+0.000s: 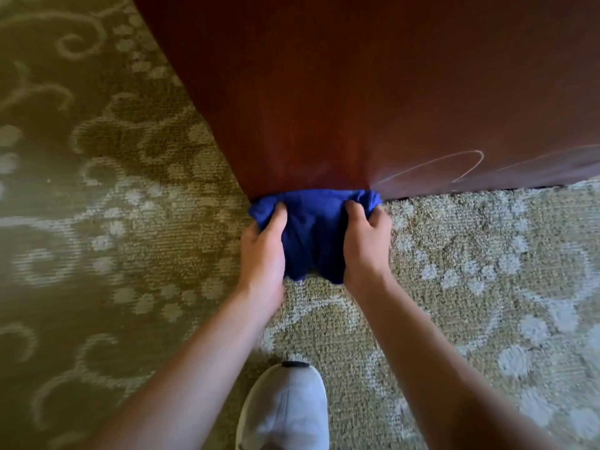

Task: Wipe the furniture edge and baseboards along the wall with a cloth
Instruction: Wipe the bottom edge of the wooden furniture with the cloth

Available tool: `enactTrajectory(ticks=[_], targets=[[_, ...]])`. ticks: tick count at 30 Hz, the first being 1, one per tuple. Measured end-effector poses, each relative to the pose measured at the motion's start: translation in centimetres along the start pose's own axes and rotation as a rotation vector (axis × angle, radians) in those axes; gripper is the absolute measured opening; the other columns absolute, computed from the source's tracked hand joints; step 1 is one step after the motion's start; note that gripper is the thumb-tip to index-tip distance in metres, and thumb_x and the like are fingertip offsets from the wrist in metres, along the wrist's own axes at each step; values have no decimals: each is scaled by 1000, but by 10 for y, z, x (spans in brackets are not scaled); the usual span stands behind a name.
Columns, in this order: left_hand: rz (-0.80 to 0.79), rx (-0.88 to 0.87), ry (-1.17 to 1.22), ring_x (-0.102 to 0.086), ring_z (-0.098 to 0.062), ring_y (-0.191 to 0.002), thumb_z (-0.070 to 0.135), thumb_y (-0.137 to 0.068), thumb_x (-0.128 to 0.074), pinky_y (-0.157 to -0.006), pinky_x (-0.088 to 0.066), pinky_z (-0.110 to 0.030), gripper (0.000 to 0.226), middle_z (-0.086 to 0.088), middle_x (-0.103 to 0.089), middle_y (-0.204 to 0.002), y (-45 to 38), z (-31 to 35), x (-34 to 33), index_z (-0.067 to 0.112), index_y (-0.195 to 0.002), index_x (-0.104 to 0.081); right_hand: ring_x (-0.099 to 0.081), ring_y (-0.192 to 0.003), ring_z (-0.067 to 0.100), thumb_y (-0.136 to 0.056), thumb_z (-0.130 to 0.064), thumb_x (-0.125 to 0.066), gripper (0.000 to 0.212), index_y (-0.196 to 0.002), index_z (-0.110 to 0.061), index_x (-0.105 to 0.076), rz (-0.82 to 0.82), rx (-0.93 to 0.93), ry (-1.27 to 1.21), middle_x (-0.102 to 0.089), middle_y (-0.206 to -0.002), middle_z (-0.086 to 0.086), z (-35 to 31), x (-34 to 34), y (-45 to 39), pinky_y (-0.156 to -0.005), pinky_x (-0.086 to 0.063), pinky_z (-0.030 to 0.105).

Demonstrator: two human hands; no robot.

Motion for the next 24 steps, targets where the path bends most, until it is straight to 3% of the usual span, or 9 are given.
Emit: enactTrajectory(ticks=[3,5,8,11,14,16,19,21,24], targets=[[30,-52,16,-73,-16,-84,26,-92,-62,-58,-54,-21,14,-2,-76,-94,7,6,-2,16,-99,-70,-51,-75,19,-82,-25,-50,11,-75,-17,-53,-25,-138,-1,-55,-76,5,-5,0,-5,-85,-52,50],[-13,-158,106,-72,-15,-95,26,-92,-61,-74,-55,-28,19,-1,-76,-103,21,21,-5,18,-106,-70,-46,-70,17,-78,-26,-51,13,-68,-17,-50,22,-18,-103,-50,-70,3,-30,-2,11,-73,-50,49],[-111,-222,229,-69,-16,-106,33,-96,-53,-90,-53,-40,29,1,-73,-114,35,38,-11,22,-120,-65,-36,-71,16,-86,-11,-51,17,-72,-6,-42,-61,323,-332,-39,-72,6,-72,1,39,-63,-34,34],[-104,-249,141,-68,-13,-108,30,-99,-51,-91,-52,-39,18,6,-74,-111,35,28,-15,29,-107,-67,-37,-70,13,-88,-7,-47,10,-78,-9,-47,-97,416,-321,-41,-73,5,-67,5,37,-64,-36,32],[-41,-135,19,-71,-13,-100,28,-96,-57,-83,-54,-35,13,5,-76,-103,20,7,-16,27,-95,-69,-45,-74,11,-87,-13,-45,9,-81,-17,-52,-15,205,-197,-51,-77,-1,-28,3,14,-71,-42,31],[44,-37,-65,-71,-18,-96,30,-92,-63,-81,-55,-36,9,-1,-75,-104,8,-4,-16,22,-92,-68,-49,-80,17,-86,-17,-47,7,-80,-15,-52,15,-71,-168,-54,-82,6,-8,7,-7,-76,-45,34],[60,7,-81,-71,-20,-97,32,-89,-65,-80,-57,-35,24,-6,-73,-109,4,-8,-19,15,-107,-67,-51,-82,20,-86,-16,-51,11,-75,-15,-50,-38,-266,-98,-53,-82,9,-1,15,-23,-76,-45,35],[-16,-12,-41,-72,-13,-95,30,-90,-64,-71,-57,-26,29,-3,-74,-109,14,1,-26,15,-114,-66,-48,-76,17,-85,-16,-50,15,-70,-17,-49,48,-120,-141,-52,-72,2,-18,23,-19,-71,-43,33],[-170,-141,42,-70,-10,-102,23,-93,-60,-86,-56,-29,22,3,-74,-110,37,20,-46,17,-113,-67,-36,-61,8,-86,-7,-45,26,-64,-20,-42,171,187,-344,-42,-58,-12,-55,38,-10,-57,-34,22]])
Point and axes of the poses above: each hand's wrist, its own y-axis away from the middle knuckle, its own x-axis out of the back of the hand, z = x × y, the point moved 2 cm from there along -y, towards the middle knuckle
